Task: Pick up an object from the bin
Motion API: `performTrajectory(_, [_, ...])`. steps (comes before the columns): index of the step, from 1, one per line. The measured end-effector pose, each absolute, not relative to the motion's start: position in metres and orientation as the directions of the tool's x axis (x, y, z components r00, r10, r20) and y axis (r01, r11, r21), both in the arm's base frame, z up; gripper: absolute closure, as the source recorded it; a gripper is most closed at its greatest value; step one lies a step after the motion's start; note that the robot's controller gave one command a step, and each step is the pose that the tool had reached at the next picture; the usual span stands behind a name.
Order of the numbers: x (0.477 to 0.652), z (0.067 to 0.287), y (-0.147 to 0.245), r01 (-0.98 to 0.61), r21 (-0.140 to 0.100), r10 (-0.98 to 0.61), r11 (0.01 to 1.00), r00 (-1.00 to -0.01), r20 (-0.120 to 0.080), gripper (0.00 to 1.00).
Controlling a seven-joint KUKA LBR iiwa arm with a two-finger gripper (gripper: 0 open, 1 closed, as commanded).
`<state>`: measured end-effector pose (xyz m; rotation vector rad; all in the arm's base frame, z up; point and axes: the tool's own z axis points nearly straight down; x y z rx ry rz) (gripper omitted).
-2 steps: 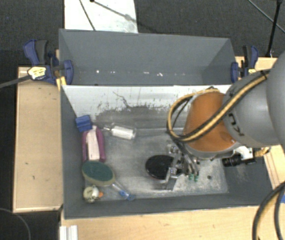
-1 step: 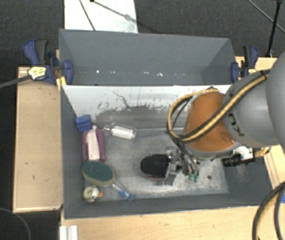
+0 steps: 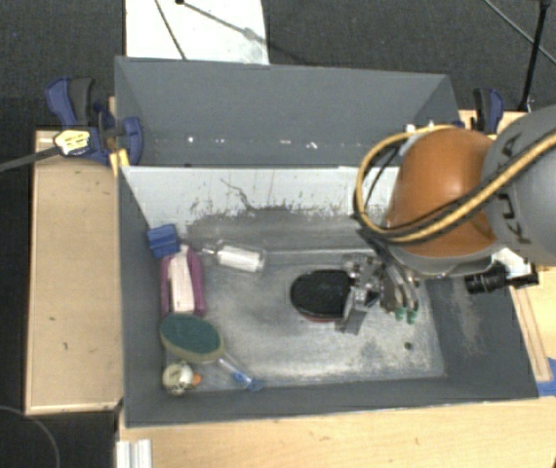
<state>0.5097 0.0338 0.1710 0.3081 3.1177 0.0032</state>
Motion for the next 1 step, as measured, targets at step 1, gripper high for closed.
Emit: performTrajectory(1, [0.5105, 0.1732, 0.0338, 0.193, 0.001, 0.193, 0.981, -0.981, -0.003, 1.00])
